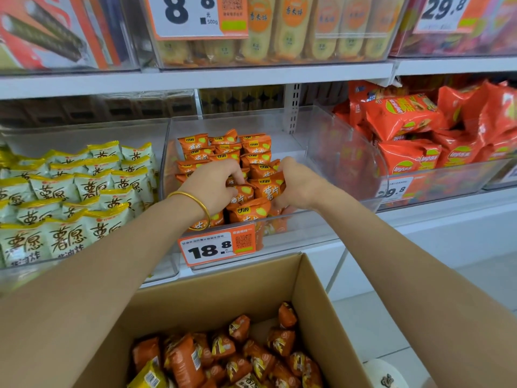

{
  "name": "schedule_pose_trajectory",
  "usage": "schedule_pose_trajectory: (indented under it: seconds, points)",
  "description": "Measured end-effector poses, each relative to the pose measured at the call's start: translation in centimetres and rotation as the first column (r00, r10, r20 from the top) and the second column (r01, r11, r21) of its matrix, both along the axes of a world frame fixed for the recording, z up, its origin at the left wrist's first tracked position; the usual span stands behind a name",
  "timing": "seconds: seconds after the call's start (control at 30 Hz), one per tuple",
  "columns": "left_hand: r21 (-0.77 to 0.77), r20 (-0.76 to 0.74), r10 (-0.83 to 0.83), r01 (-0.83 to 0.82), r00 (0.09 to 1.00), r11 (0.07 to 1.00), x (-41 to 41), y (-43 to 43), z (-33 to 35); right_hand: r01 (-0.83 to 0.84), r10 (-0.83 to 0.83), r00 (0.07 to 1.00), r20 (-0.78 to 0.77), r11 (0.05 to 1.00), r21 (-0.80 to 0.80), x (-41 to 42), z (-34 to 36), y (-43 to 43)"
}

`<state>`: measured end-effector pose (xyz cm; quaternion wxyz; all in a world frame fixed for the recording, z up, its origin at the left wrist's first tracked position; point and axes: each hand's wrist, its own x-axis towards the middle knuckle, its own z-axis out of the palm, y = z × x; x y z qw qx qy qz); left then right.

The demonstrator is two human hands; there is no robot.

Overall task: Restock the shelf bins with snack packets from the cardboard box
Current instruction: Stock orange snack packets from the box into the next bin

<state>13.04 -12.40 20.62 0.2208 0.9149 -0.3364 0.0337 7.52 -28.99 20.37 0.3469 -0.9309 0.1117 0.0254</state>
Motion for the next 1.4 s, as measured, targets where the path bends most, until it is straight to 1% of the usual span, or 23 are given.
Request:
schedule_pose_trajectory:
  seconds: [0.1,0.17,0.27,0.3,0.33,0.4,0.43,0.47,0.5,0.53,0.57,0.6,0.63,0.67,0.7,0.73,0.8,0.9,1.0,1.17,1.23,1.3,1.4]
  points:
    - [0.011,0.018,-0.002,0.002,1.0,1.0,-0.4,0.1,0.5,-0.001,0.001,1.0,-0.001,0.998,-0.066,-0.8,0.6,0.2]
    - [-0.022,0.073,0.016,-0.015,0.997,1.0,-1.1,0.5,0.9,0.001,-0.001,1.0,0.001,0.996,-0.086,-1.6,0.7,0.1]
    - [-0.14,0.176,0.043,-0.018,0.984,0.99,-3.0,1.7,1.5,0.024,-0.021,0.999,0.025,0.992,-0.125,-3.1,1.0,0.2]
    - [-0.198,0.211,0.032,0.011,0.977,0.98,-4.0,2.4,1.6,0.034,-0.026,0.999,0.047,0.984,-0.172,-3.8,1.2,0.4]
    - [-0.259,0.255,0.007,0.061,0.967,0.964,-5.3,3.2,1.8,0.057,-0.033,0.995,0.095,0.964,-0.259,-4.5,1.5,0.5]
    - [-0.341,0.332,-0.056,0.175,0.941,0.924,-8.6,5.4,1.3,0.142,-0.026,0.961,0.274,0.9,-0.413,-6.6,1.8,1.4]
    - [-0.342,0.339,-0.092,0.214,0.936,0.915,-10.4,6.7,0.4,0.171,0.012,0.924,0.383,0.881,-0.441,-8.2,1.8,2.4]
    - [-0.32,0.319,-0.138,0.243,0.938,0.915,-12.1,8.1,-0.7,0.166,0.072,0.873,0.482,0.886,-0.433,-9.9,1.5,3.5]
    - [-0.281,0.269,-0.18,0.256,0.946,0.925,-13.5,9.7,-2.2,0.12,0.13,0.833,0.538,0.906,-0.405,-11.7,1.1,5.0]
    - [-0.223,0.194,-0.206,0.247,0.959,0.943,-14.5,11.4,-3.8,0.04,0.19,0.824,0.534,0.92,-0.39,-13.5,0.2,6.6]
    - [-0.14,0.096,-0.218,0.23,0.971,0.963,-15.1,12.9,-5.5,-0.07,0.261,0.843,0.47,0.92,-0.385,-14.9,-1.0,8.3]
    - [-0.037,-0.017,-0.211,0.21,0.977,0.977,-15.3,14.4,-7.0,-0.191,0.328,0.878,0.349,0.908,-0.373,-15.7,-2.5,9.9]
    - [0.085,-0.123,-0.178,0.189,0.976,0.978,-15.1,15.6,-8.3,-0.308,0.389,0.901,0.194,0.887,-0.344,-16.0,-4.2,11.4]
    - [0.219,-0.209,-0.124,0.17,0.97,0.961,-14.7,16.6,-9.4,-0.406,0.437,0.899,0.038,0.861,-0.306,-15.7,-6.3,12.7]
    - [0.362,-0.264,-0.065,0.161,0.962,0.918,-14.1,17.3,-10.1,-0.478,0.472,0.877,-0.092,0.837,-0.265,-15.1,-9.0,13.8]
    - [0.471,-0.283,-0.019,0.156,0.959,0.868,-13.5,17.8,-10.4,-0.521,0.489,0.853,-0.183,0.823,-0.227,-14.2,-11.8,14.7]
    - [0.564,-0.25,0.02,0.129,0.968,0.816,-12.6,18.8,-11.1,-0.533,0.477,0.829,-0.292,0.832,-0.155,-12.7,-17.1,16.2]
    - [0.608,-0.179,0.07,0.055,0.981,0.792,-11.8,20.6,-11.6,-0.45,0.395,0.855,-0.336,0.887,-0.105,-10.1,-23.0,18.1]
    - [0.601,-0.174,0.093,0.031,0.98,0.799,-11.9,21.8,-11.6,-0.353,0.276,0.894,-0.353,0.919,-0.175,-7.1,-26.7,20.9]
    - [0.596,-0.186,0.115,0.019,0.976,0.803,-12.2,22.8,-11.8,-0.292,0.138,0.847,-0.513,0.928,-0.232,-3.7,-30.4,24.4]
    - [0.588,-0.183,0.112,0.018,0.977,0.809,-12.3,22.9,-11.9,-0.222,0.087,0.866,-0.492,0.949,-0.224,-3.6,-31.0,24.3]
    - [0.575,-0.18,0.101,0.022,0.978,0.818,-12.2,22.8,-12.1,-0.145,0.066,0.904,-0.423,0.977,-0.157,-4.0,-31.2,23.7]
    - [0.567,-0.183,0.093,0.028,0.979,0.824,-12.1,22.7,-12.2,-0.098,0.1,0.933,-0.345,0.995,0.024,-4.6,-31.0,22.2]
